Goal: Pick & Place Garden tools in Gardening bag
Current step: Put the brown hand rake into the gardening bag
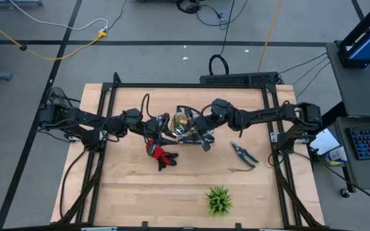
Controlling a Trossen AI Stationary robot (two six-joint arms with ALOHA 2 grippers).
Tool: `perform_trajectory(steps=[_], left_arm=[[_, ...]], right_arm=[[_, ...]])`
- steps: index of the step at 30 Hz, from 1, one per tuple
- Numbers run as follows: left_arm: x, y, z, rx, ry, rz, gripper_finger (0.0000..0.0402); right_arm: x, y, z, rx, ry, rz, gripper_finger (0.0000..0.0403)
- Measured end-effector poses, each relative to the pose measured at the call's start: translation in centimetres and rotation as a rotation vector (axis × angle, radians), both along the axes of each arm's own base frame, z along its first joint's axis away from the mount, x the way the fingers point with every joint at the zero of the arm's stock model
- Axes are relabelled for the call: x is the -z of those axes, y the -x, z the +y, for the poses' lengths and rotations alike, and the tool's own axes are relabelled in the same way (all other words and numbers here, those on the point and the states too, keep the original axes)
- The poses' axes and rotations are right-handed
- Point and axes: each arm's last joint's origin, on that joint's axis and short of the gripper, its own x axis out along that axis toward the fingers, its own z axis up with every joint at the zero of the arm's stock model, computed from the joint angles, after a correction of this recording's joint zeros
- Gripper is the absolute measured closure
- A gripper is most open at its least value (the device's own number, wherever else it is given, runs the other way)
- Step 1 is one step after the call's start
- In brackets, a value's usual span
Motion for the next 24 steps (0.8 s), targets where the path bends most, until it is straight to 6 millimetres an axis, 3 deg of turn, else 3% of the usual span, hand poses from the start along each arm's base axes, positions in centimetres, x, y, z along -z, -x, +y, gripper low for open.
perform_trajectory(steps=[24], left_arm=[[0.5,-0.1,0.7,-0.180,-0.080,0.031,0.0313]], right_arm=[[0.9,0.4,-2.9,0.075,-0.015,0.095,0.0338]])
